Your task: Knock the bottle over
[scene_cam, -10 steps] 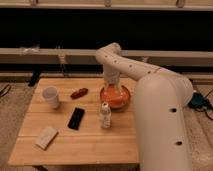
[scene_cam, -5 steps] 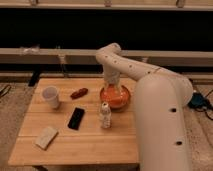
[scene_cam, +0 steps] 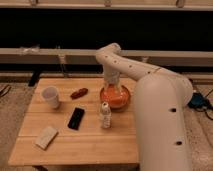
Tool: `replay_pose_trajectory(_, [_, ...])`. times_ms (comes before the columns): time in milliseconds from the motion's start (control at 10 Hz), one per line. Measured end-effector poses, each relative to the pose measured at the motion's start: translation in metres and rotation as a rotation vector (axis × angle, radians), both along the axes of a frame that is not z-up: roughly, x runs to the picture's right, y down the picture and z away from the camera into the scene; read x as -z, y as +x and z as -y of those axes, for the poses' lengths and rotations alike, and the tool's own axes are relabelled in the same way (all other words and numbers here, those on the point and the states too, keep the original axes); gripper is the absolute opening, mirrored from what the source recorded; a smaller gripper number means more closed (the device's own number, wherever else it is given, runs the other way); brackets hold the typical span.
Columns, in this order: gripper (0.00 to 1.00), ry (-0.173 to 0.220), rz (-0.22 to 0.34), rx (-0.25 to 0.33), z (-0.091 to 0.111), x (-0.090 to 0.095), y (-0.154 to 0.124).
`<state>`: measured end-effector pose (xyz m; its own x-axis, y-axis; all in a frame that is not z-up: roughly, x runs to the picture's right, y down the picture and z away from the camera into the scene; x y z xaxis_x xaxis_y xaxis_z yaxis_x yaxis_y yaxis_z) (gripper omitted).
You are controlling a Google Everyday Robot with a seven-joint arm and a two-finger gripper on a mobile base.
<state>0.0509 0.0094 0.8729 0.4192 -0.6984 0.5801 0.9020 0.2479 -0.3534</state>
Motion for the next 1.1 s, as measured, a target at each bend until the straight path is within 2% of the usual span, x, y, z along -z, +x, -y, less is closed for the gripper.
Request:
replay_pose_trajectory(800, [0.63, 0.0, 0.001, 0.003, 0.0, 0.001, 0.0])
replay_pose_trajectory(1000, [0.63, 0.012, 0.041, 0.01, -0.002, 0.011, 0.004])
replay_pose_trajectory(1100, [0.63, 0.02, 0.083, 0.004, -0.009, 0.027, 0.005])
